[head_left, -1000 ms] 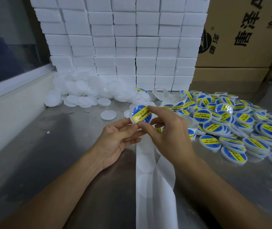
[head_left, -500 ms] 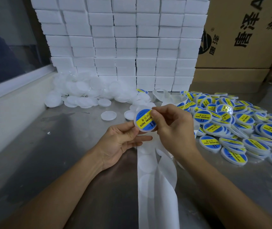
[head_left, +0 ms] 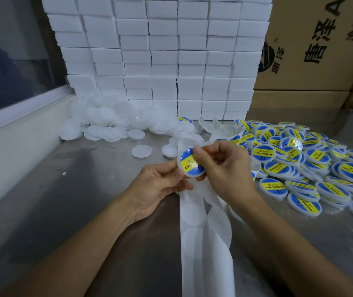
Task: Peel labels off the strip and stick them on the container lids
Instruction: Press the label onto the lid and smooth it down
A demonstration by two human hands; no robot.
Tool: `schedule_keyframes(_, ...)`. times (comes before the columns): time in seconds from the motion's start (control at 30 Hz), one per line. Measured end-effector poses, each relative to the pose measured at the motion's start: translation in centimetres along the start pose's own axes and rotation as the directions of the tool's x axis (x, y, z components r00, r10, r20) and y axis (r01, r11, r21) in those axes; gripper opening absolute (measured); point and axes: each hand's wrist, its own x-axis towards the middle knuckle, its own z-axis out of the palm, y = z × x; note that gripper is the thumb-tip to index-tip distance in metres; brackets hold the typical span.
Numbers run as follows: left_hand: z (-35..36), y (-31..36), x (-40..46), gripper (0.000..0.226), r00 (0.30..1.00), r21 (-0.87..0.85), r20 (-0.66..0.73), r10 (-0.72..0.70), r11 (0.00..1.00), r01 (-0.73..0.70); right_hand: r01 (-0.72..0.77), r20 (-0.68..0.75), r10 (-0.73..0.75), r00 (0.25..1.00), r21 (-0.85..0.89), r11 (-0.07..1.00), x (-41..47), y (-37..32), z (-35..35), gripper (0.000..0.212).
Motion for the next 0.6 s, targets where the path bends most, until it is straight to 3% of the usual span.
schedule_keyframes(0.13,-0.13,-0.1,0.07,0.03,1.0,-0.007,-0.018,0.003,1.0,-0.003,0.028,-0.015,-0.029,0.999,-0.057,0.998,-0.24,-0.01,0.27,0.012)
schedule_keyframes(0.3,0.25,-0.28,-0.02,0.022,1.0,0.058,-0.024,0.018,0.998,-0.017,-0.017,-0.051,-0.001,0.999,-0.338,0.941,-0.74,-0.02,0.13,0.05)
schedule_keyframes(0.5,0.36,-0.28,-0.03,0.033,0.998,0.125,-0.052,0.036,0.992,-0.03,0.031,-0.031,-0.041,0.999,-0.255,0.966,-0.27,-0.05,-0.52,0.032)
schedule_keyframes(0.6,0.25,-0.04,0.23,0.034,0.993,0.026,-0.118,0.015,1.0,-0.012,0.04,0.109,-0.019,0.994,-0.2,0.979,-0.33,-0.11,-0.69,0.006)
